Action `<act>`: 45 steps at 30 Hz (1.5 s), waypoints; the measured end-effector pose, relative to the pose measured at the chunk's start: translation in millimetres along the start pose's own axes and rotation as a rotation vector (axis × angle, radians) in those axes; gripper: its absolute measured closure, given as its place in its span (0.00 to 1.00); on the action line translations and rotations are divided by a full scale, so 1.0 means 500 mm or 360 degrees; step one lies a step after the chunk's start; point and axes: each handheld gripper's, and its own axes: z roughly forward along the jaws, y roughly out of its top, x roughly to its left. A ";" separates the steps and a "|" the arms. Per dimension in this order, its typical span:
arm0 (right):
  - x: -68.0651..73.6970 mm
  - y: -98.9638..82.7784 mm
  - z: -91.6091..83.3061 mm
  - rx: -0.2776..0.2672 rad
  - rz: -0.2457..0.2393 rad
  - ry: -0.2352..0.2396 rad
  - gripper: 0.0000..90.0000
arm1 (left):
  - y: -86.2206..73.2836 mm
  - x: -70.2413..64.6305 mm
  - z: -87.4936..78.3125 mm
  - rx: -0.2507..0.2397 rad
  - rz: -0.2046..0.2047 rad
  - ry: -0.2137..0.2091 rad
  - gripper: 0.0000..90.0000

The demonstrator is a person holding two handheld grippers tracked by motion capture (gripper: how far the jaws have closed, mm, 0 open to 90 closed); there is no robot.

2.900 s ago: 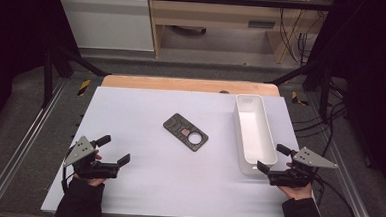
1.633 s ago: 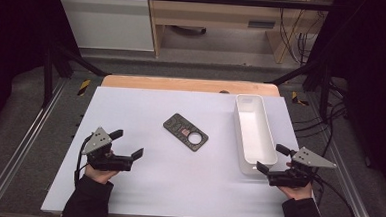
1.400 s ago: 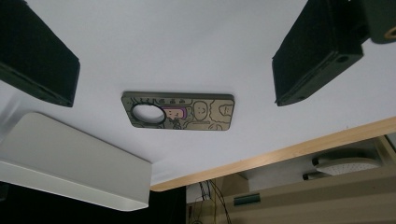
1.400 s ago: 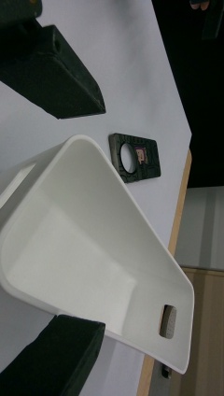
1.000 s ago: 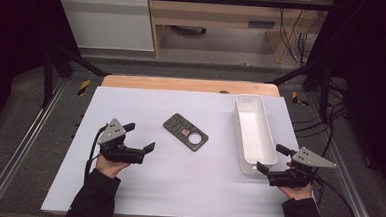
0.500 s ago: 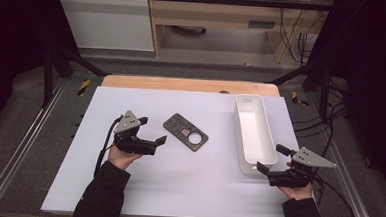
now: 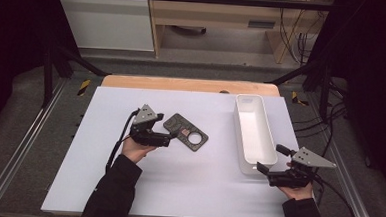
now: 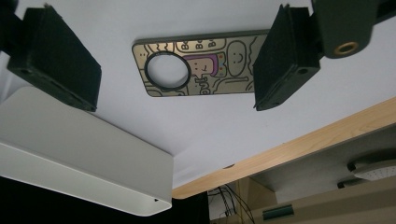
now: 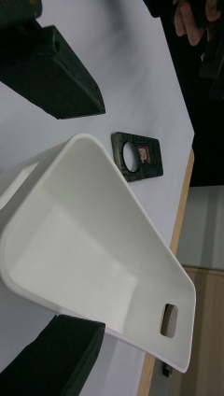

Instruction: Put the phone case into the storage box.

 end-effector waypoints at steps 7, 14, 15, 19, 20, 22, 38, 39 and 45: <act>0.000 0.000 0.000 0.0001 0.0000 0.0001 0.00 | 0.007 0.007 0.038 0.0047 -0.0017 0.0017 0.38; 0.000 0.000 0.000 0.0001 0.0000 0.0002 0.00 | 0.014 0.013 0.070 0.0100 0.0004 0.0024 0.59; 0.000 0.000 0.000 0.0001 0.0000 0.0002 0.00 | 0.015 0.014 0.076 0.0099 0.0013 0.0030 0.61; 0.000 0.000 0.000 0.0002 -0.0004 0.0003 0.00 | 0.016 0.020 0.097 0.0144 0.0021 0.0064 0.70; 0.000 0.000 -0.001 -0.0001 0.0000 0.0005 0.00 | 0.016 0.023 0.102 0.0153 0.0016 0.0066 0.75; 0.000 0.000 -0.001 -0.0002 0.0001 0.0005 0.00 | 0.016 0.025 0.110 0.0157 0.0022 0.0075 0.77; 0.000 0.001 -0.002 -0.0006 0.0008 0.0007 0.00 | 0.017 0.053 0.179 0.0243 0.0051 0.0170 0.99; 0.001 0.001 -0.002 -0.0007 0.0007 0.0009 0.00 | 0.015 0.056 0.183 0.0243 0.0040 0.0171 0.99; 0.001 0.001 -0.001 -0.0002 -0.0001 0.0009 0.00 | 0.013 0.069 0.206 0.0284 0.0037 0.0195 0.99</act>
